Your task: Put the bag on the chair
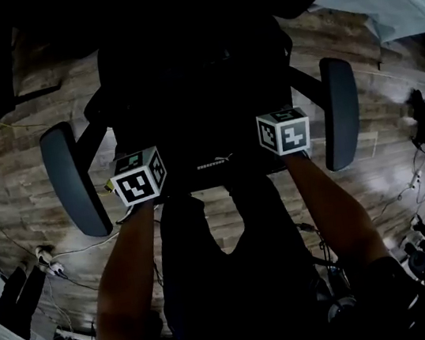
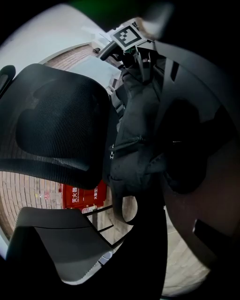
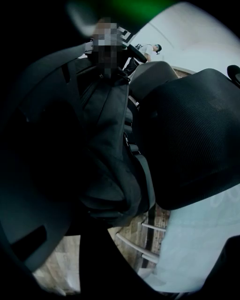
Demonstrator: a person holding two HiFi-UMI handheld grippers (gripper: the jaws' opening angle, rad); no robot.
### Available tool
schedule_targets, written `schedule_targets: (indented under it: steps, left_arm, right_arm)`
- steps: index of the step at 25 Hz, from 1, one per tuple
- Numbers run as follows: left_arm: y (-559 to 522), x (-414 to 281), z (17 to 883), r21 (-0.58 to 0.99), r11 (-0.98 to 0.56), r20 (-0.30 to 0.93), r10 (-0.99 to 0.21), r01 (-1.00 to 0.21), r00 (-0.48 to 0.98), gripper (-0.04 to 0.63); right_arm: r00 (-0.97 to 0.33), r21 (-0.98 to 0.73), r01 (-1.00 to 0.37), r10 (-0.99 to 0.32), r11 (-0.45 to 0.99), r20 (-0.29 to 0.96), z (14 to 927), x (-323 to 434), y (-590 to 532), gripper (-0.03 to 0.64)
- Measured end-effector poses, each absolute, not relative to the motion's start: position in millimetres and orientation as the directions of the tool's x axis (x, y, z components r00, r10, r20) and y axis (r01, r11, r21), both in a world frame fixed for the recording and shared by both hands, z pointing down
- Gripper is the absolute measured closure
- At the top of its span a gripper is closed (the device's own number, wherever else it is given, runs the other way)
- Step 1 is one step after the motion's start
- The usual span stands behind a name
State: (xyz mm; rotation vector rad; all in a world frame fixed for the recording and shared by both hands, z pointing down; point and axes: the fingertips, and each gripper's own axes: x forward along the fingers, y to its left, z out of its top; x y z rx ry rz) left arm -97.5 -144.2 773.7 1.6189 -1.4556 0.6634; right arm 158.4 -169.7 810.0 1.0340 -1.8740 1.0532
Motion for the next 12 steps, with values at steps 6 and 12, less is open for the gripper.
schedule_targets:
  steps: [6, 12]
  left_arm:
    - [-143.6, -102.2, 754.7, 0.263, 0.058, 0.795, -0.579, -0.963, 0.182, 0.428]
    - [-132.8, -103.0, 738.8, 0.173, -0.032, 0.797, -0.582, -0.984, 0.159, 0.402]
  right_arm:
    - [-0.388, -0.288, -0.896, -0.280, 0.339, 0.878, 811.2, 158.7, -170.0, 0.497]
    - [-0.389, -0.292, -0.899, -0.288, 0.327, 0.875, 813.1, 162.0, -171.6, 0.492]
